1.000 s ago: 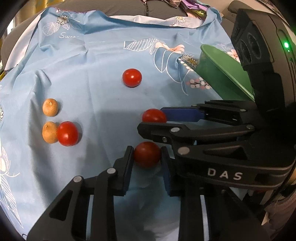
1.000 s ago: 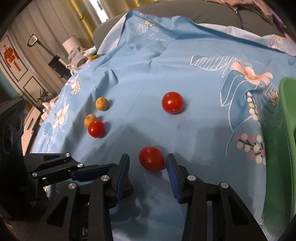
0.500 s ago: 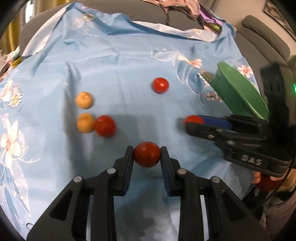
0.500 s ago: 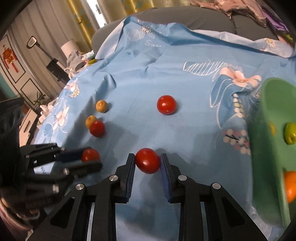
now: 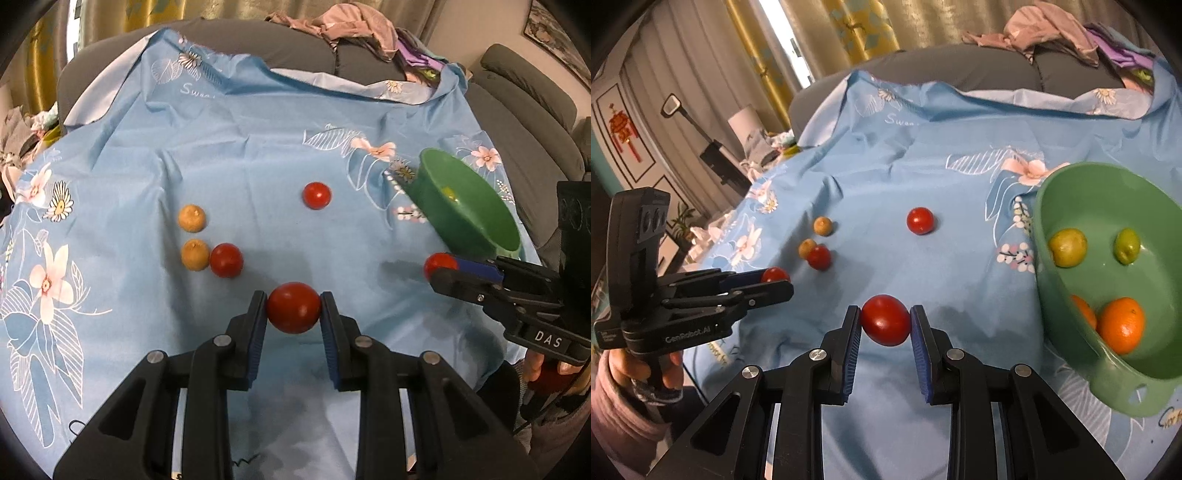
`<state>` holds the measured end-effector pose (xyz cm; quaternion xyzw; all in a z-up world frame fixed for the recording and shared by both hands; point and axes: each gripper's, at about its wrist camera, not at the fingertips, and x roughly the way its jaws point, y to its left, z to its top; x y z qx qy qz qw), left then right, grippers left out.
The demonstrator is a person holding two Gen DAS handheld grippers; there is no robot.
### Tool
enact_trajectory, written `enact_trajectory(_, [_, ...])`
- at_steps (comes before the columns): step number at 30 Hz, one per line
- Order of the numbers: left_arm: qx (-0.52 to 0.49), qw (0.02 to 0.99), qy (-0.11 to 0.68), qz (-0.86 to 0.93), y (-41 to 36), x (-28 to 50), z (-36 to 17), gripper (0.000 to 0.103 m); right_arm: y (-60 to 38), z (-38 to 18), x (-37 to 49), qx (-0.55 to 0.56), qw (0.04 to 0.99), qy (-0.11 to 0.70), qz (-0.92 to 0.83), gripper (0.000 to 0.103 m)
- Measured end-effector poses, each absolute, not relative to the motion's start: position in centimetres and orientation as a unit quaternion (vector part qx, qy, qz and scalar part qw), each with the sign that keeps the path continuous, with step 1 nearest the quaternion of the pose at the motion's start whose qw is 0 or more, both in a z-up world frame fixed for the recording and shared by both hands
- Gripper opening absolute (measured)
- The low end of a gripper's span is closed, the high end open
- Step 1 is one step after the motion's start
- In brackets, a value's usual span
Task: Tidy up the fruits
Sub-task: 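Carry both cherry tomatoes over the green bowl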
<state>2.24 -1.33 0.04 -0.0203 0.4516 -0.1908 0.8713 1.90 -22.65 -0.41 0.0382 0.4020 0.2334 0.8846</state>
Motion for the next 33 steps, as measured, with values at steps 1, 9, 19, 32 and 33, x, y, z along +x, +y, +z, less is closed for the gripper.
enact_trajectory(1, [-0.018, 0.872, 0.449, -0.192, -1.5, 2.1, 0.3, 0.028, -22.7, -0.2, 1.7, 0.039, 0.886, 0.399, 0.234, 0.029])
enact_trajectory(9, [-0.002, 0.879, 0.432, -0.203, -2.9, 1.7, 2.2, 0.028, -23.6, 1.1, 0.4, 0.050, 0.895, 0.374, 0.238, 0.029])
enact_trajectory(19, [0.017, 0.884, 0.408, -0.227, -5.7, 1.9, 4.4, 0.028, -25.8, 2.5, -0.6, 0.067, 0.909, 0.344, 0.228, 0.029])
enact_trajectory(32, [0.055, 0.879, 0.378, -0.284, -11.9, 2.8, 7.0, 0.028, -30.2, 3.4, -0.6, 0.096, 0.924, 0.315, 0.195, 0.029])
enact_trajectory(33, [0.057, 0.878, 0.377, -0.289, -12.3, 2.9, 7.1, 0.028, -30.5, 3.5, -0.7, 0.098, 0.925, 0.313, 0.192, 0.029])
